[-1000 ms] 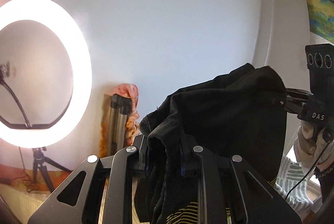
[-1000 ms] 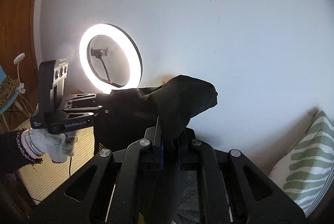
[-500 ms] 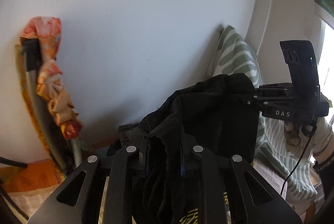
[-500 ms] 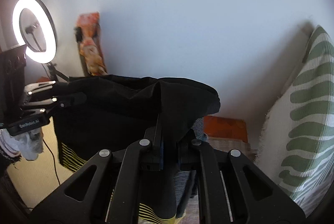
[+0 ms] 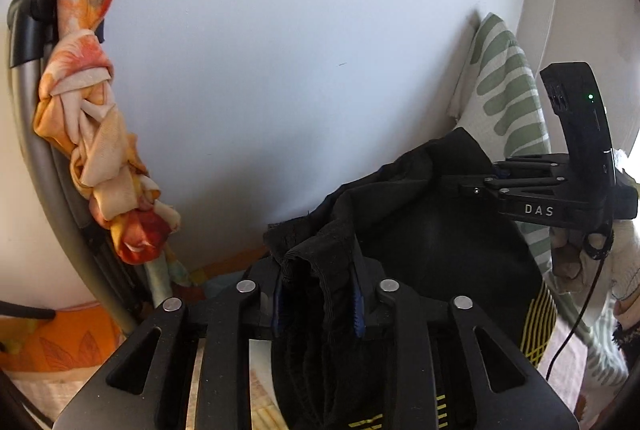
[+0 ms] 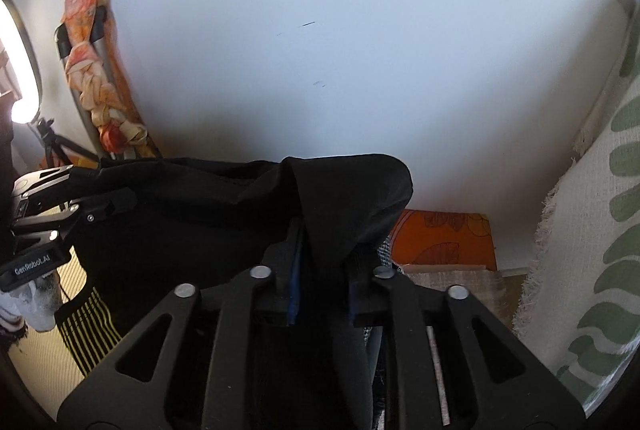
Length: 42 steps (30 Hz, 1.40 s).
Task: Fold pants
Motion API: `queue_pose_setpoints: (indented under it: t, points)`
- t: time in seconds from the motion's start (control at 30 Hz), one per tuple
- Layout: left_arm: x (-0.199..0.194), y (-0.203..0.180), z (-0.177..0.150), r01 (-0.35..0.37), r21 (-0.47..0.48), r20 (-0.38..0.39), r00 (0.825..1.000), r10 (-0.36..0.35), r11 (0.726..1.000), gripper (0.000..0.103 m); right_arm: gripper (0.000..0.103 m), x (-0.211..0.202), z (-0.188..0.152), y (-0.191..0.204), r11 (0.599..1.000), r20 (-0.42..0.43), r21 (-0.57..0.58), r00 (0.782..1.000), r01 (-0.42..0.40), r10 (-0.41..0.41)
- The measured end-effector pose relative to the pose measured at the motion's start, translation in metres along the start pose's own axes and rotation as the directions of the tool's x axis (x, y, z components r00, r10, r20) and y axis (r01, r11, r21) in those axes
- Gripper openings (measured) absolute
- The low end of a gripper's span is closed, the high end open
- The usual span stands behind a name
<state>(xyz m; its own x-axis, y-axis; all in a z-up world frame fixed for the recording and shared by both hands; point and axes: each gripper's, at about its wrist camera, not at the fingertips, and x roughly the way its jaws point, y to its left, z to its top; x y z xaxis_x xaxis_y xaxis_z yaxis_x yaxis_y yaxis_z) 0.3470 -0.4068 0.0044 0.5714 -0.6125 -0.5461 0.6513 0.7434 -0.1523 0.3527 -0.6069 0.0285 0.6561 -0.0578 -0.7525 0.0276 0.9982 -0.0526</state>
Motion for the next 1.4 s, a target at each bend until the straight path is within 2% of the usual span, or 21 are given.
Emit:
queue_pose_setpoints:
  t: [0.03, 0.1, 0.13, 0.17, 0.23, 0.37, 0.5, 0.57, 0.8, 0.93, 1.03, 1.17, 1.23, 1.4]
  points:
    - [0.0, 0.0, 0.0, -0.005, -0.004, -0.002, 1.0, 0.005, 1.0, 0.029, 0.04, 0.001, -0.001, -0.003, 1.0, -0.001, 0.014, 1.0, 0.025, -0.025]
    - [-0.001, 0.001, 0.001, -0.013, -0.014, -0.003, 1.0, 0.013, 1.0, 0.031, 0.05, -0.001, -0.004, -0.012, 0.998, -0.004, 0.049, 0.999, 0.048, -0.048]
    - [-0.002, 0.006, 0.001, -0.026, -0.018, 0.001, 1.0, 0.026, 0.999, 0.033, 0.051, -0.003, -0.005, -0.017, 0.996, -0.004, 0.072, 0.999, 0.047, -0.047]
    - [-0.003, 0.007, 0.002, -0.041, -0.023, 0.005, 0.999, 0.041, 0.999, 0.043, 0.053, -0.005, -0.007, -0.022, 0.994, -0.001, 0.098, 0.999, 0.054, -0.055]
    - [-0.007, 0.012, 0.003, -0.073, -0.05, 0.013, 0.997, 0.074, 0.996, 0.057, 0.067, -0.012, -0.01, -0.034, 0.985, 0.003, 0.144, 0.995, 0.096, -0.097]
    - [-0.021, 0.013, 0.002, -0.082, -0.06, 0.027, 0.996, 0.084, 0.995, 0.057, 0.067, -0.032, -0.021, -0.048, 0.971, 0.018, 0.211, 0.992, 0.115, -0.122]
    - [-0.045, 0.006, -0.004, -0.075, -0.045, 0.039, 0.996, 0.076, 0.996, 0.058, 0.067, -0.054, -0.03, -0.044, 0.969, 0.046, 0.214, 0.989, 0.127, -0.14]
    - [-0.06, 0.0, -0.01, -0.075, -0.036, 0.046, 0.996, 0.076, 0.997, 0.065, 0.067, -0.069, -0.036, -0.036, 0.971, 0.066, 0.208, 0.989, 0.119, -0.135]
    - [-0.106, -0.016, -0.025, -0.087, -0.032, 0.075, 0.993, 0.089, 0.996, 0.069, 0.069, -0.118, -0.048, 0.004, 0.979, 0.114, 0.169, 0.985, 0.112, -0.132]
    - [-0.136, -0.027, -0.034, -0.107, -0.006, 0.108, 0.988, 0.107, 0.994, 0.078, 0.072, -0.141, -0.063, 0.022, 0.981, 0.146, 0.16, 0.98, 0.108, -0.132]
    - [-0.156, -0.033, -0.043, -0.115, 0.006, 0.125, 0.986, 0.113, 0.993, 0.08, 0.072, -0.162, -0.075, 0.035, 0.982, 0.169, 0.163, 0.978, 0.093, -0.121]
    - [-0.177, -0.042, -0.056, -0.133, 0.032, 0.136, 0.982, 0.128, 0.991, 0.08, 0.073, -0.184, -0.092, 0.058, 0.981, 0.188, 0.144, 0.969, 0.132, -0.158]
    - [-0.189, -0.046, -0.064, -0.138, 0.042, 0.142, 0.981, 0.13, 0.99, 0.08, 0.091, -0.194, -0.101, 0.068, 0.981, 0.202, 0.143, 0.966, 0.131, -0.158]
    - [-0.213, -0.055, -0.086, -0.137, 0.047, 0.153, 0.98, 0.128, 0.99, 0.08, 0.094, -0.223, -0.126, 0.091, 0.98, 0.26, 0.144, 0.951, 0.135, -0.169]
